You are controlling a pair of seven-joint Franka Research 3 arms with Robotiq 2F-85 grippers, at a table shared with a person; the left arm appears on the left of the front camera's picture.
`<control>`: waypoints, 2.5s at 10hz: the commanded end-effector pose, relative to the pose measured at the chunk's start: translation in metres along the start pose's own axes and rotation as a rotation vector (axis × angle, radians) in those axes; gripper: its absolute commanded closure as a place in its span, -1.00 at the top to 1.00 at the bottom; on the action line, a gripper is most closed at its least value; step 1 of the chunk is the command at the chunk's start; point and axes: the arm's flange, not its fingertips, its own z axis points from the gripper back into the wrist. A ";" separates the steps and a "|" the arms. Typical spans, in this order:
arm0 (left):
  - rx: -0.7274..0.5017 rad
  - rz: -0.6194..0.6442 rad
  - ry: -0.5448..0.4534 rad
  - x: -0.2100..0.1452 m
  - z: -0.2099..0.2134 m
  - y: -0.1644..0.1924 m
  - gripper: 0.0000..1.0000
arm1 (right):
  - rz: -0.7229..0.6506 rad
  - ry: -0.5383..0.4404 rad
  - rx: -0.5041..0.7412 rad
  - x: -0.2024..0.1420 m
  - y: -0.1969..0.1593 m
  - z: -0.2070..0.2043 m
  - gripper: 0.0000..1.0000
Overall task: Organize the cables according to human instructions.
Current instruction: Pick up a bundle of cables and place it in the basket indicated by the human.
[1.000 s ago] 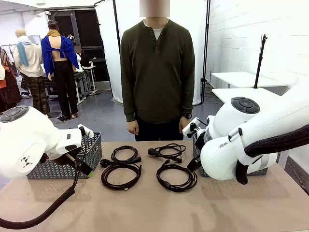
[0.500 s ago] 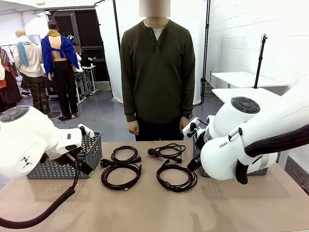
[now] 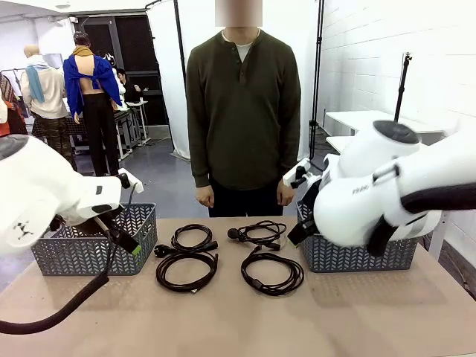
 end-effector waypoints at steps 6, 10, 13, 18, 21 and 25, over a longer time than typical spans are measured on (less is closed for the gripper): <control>-0.317 -0.151 0.018 -0.026 0.063 0.043 1.00 | 0.184 -0.039 0.181 -0.010 -0.034 0.093 1.00; -0.410 -0.205 -0.048 -0.035 0.076 0.064 1.00 | 0.270 -0.065 0.278 -0.021 -0.049 0.098 1.00; -0.409 -0.258 -0.076 -0.040 0.078 0.065 1.00 | 0.279 -0.096 0.281 -0.020 -0.052 0.095 1.00; -0.385 -0.206 -0.040 -0.033 0.079 0.062 1.00 | 0.258 -0.054 0.246 -0.022 -0.047 0.098 1.00; -0.385 -0.206 -0.040 -0.033 0.079 0.062 1.00 | 0.258 -0.054 0.246 -0.022 -0.047 0.098 1.00; -0.385 -0.206 -0.040 -0.033 0.079 0.062 1.00 | 0.258 -0.054 0.246 -0.022 -0.047 0.098 1.00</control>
